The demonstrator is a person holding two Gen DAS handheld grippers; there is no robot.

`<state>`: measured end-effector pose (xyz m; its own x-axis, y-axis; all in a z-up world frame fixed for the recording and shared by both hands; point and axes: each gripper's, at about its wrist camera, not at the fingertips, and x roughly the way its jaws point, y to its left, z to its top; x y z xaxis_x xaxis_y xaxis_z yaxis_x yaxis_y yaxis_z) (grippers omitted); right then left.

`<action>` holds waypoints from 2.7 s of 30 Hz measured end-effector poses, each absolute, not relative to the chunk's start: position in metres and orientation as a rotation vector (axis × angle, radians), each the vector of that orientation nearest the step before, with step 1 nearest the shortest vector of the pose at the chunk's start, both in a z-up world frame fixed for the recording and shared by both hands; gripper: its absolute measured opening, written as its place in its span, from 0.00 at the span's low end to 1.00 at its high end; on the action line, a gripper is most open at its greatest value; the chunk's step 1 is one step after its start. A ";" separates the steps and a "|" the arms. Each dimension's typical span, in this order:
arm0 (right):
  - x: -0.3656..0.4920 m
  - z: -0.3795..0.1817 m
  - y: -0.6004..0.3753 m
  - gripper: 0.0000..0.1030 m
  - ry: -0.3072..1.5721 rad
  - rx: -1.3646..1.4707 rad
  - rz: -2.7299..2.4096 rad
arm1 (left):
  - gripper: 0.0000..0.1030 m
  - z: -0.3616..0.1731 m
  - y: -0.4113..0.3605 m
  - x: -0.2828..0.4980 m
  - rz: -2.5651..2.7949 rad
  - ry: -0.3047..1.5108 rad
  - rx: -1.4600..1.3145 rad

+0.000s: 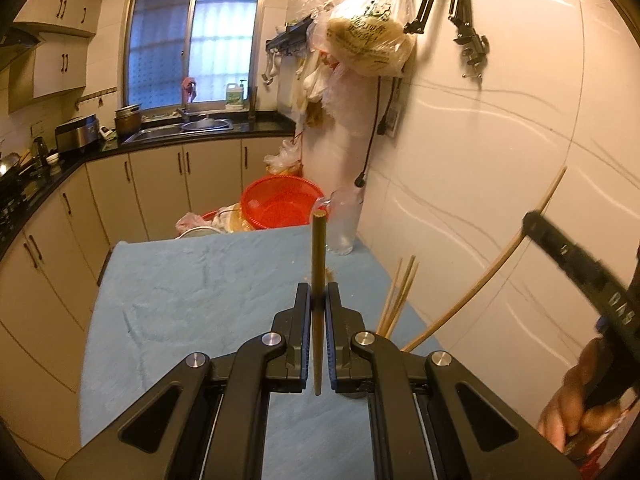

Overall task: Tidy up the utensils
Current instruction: 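Lower both chopsticks into the black cup and open both tools, then move both tools back toward the remaining chopsticks on the towel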

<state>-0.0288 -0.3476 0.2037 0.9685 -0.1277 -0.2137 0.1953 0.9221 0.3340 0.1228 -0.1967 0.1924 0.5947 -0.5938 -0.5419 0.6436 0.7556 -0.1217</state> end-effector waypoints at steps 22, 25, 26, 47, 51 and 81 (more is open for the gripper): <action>0.003 0.138 -0.386 0.07 0.317 0.378 -0.268 | 0.06 0.157 -0.255 0.148 -0.801 0.654 0.057; 0.009 0.124 -0.389 0.07 0.351 0.396 -0.269 | 0.06 0.146 -0.255 0.150 -0.795 0.673 0.064; 0.012 0.120 -0.390 0.07 0.362 0.400 -0.268 | 0.06 0.143 -0.254 0.151 -0.793 0.679 0.065; 0.043 0.066 -0.401 0.08 0.498 0.467 -0.262 | 0.07 0.101 -0.255 0.174 -0.756 0.764 0.050; 0.047 0.071 -0.404 0.09 0.491 0.463 -0.262 | 0.07 0.102 -0.256 0.179 -0.749 0.767 0.042; 0.007 0.101 -0.396 0.90 0.406 0.407 -0.370 | 0.57 0.128 -0.220 0.171 -0.678 0.694 -0.051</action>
